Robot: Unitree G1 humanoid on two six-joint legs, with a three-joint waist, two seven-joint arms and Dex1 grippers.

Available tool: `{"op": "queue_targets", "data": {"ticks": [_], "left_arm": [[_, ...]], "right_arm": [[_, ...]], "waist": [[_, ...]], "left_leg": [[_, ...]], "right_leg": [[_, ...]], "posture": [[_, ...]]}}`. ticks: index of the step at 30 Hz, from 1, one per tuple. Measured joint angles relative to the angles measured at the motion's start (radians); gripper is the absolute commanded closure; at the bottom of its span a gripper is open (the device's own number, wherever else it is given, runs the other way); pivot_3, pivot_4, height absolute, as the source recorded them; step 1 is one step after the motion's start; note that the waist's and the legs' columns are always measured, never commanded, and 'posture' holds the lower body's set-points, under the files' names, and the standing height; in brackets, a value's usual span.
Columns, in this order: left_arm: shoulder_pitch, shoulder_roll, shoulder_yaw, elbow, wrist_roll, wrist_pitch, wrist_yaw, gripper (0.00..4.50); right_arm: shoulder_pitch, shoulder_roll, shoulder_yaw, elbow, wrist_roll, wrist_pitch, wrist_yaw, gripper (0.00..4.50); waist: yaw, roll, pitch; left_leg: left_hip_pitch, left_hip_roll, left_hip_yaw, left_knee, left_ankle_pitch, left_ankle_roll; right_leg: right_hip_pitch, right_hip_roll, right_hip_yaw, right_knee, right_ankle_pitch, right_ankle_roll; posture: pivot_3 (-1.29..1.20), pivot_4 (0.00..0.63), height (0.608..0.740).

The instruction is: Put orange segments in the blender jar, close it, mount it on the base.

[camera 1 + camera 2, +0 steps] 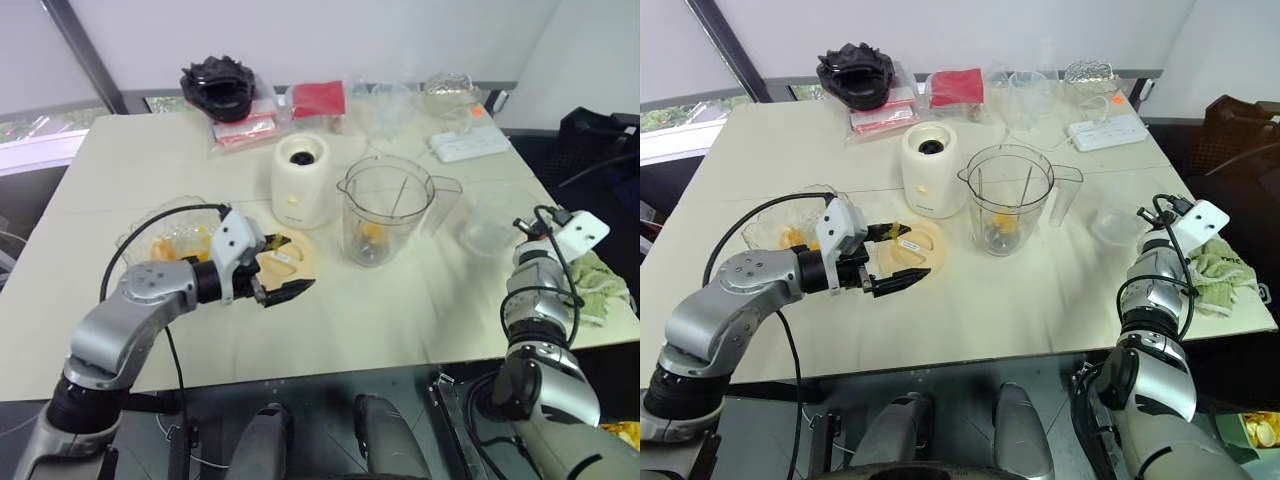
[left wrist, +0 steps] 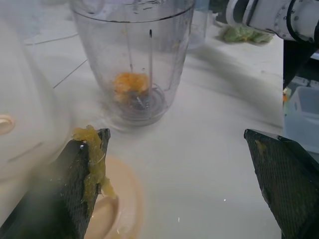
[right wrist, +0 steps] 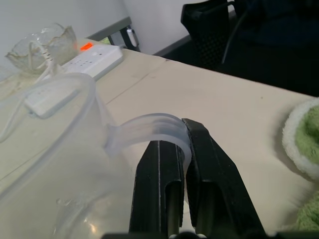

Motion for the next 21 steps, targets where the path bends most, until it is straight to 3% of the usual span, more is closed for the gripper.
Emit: {"op": "queue_targets", "data": {"ticks": [2,8,15,21], "left_arm": [[0.0,0.0,0.0,0.0,-0.001,0.005,0.004,0.0],[0.0,-0.001,0.0,-0.001,-0.001,0.006,0.011,0.0],[0.014,-0.003,-0.001,-0.002,0.001,-0.002,0.009,0.0],[0.011,-0.021,-0.005,0.013,0.005,-0.021,0.009,0.0]], "right_arm": [[-0.001,-0.006,0.005,0.018,0.001,-0.015,0.001,4.45],[0.008,-0.016,0.045,0.039,-0.006,-0.022,0.007,1.5],[0.076,-0.029,0.08,0.01,-0.01,-0.005,0.036,1.5],[0.169,-0.024,0.11,-0.134,-0.009,0.047,0.044,1.5]], "waist": [[0.0,0.0,0.0],[-0.002,0.0,0.0],[-0.013,0.0,0.0],[-0.012,0.0,0.0]], "left_leg": [[0.0,0.0,0.0,0.0,0.0,0.0],[0.0,0.0,0.0,0.0,0.0,0.0],[0.001,0.0,0.0,0.0,0.0,0.0],[0.001,0.0,0.0,0.0,0.0,0.0]], "right_leg": [[0.0,0.0,0.0,0.0,0.0,0.0],[0.0,0.0,0.0,0.0,0.0,0.0],[0.0,0.0,0.0,0.0,0.0,0.0],[0.001,0.0,0.0,0.0,0.0,0.0]], "posture": [[0.0,0.15,0.74],[0.0,0.15,0.74],[0.0,0.15,0.74],[0.0,0.15,0.74]]}}
